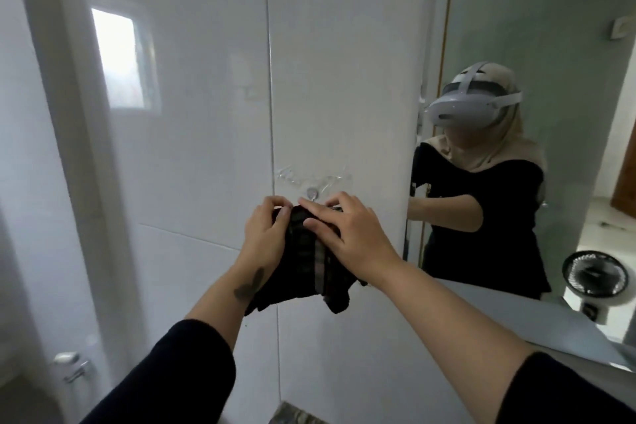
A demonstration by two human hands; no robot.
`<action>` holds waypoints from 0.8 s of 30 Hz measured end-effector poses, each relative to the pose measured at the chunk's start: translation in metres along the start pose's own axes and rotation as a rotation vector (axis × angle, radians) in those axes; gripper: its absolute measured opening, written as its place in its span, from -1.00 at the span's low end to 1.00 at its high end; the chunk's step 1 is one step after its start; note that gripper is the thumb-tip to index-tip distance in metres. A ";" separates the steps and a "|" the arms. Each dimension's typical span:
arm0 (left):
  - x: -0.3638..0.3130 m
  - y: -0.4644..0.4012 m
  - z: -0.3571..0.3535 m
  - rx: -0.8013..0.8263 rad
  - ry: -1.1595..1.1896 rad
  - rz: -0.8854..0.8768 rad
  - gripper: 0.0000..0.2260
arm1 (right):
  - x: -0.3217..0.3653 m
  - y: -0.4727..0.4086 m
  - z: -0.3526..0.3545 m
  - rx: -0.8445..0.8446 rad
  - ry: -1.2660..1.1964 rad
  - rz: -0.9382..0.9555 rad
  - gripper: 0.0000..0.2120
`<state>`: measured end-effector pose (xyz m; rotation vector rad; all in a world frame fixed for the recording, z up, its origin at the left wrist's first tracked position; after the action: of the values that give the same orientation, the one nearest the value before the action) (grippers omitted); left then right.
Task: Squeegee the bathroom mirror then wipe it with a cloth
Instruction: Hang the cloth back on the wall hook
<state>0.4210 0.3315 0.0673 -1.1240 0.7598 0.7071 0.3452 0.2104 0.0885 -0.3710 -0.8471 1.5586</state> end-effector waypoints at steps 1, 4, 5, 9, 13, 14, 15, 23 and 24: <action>0.002 -0.008 0.001 0.001 -0.100 -0.019 -0.87 | -0.001 -0.006 -0.001 -0.014 0.017 -0.021 -0.57; 0.009 -0.027 -0.003 0.010 -0.340 -0.020 -0.81 | -0.006 -0.022 -0.005 -0.054 0.110 -0.064 -0.69; 0.009 -0.032 -0.004 0.001 -0.374 -0.031 -0.79 | -0.008 -0.027 -0.006 -0.079 0.135 -0.074 -0.70; 0.016 -0.052 -0.012 -0.051 -0.435 -0.090 -0.73 | -0.016 -0.043 -0.011 -0.132 0.214 -0.165 -0.75; 0.024 -0.057 -0.021 -0.055 -0.519 -0.181 -0.71 | -0.019 -0.045 -0.027 -0.089 0.355 -0.173 -0.75; 0.026 -0.057 -0.021 -0.070 -0.532 -0.193 -0.71 | -0.020 -0.044 -0.030 -0.080 0.372 -0.179 -0.74; 0.027 -0.056 -0.020 -0.083 -0.544 -0.201 -0.71 | -0.021 -0.044 -0.032 -0.078 0.380 -0.185 -0.74; 0.032 -0.045 -0.029 -0.009 -0.619 -0.115 -0.67 | -0.020 -0.035 -0.037 -0.095 0.379 -0.267 -0.71; 0.034 -0.041 -0.033 0.055 -0.589 -0.079 -0.65 | -0.022 -0.031 -0.039 -0.057 0.366 -0.291 -0.69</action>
<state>0.4676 0.2923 0.0517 -0.8257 0.2307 0.8878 0.3979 0.2006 0.0786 -0.5308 -0.6282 1.1531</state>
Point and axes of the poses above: each hand's wrist, its own y-axis away from the middle knuckle, its own z-axis out of the back of the hand, x = y × z, the point moved 7 cm from there along -y, towards the middle knuckle, and after that the axes turned 4 degrees about -z, right-handed, at the moved point
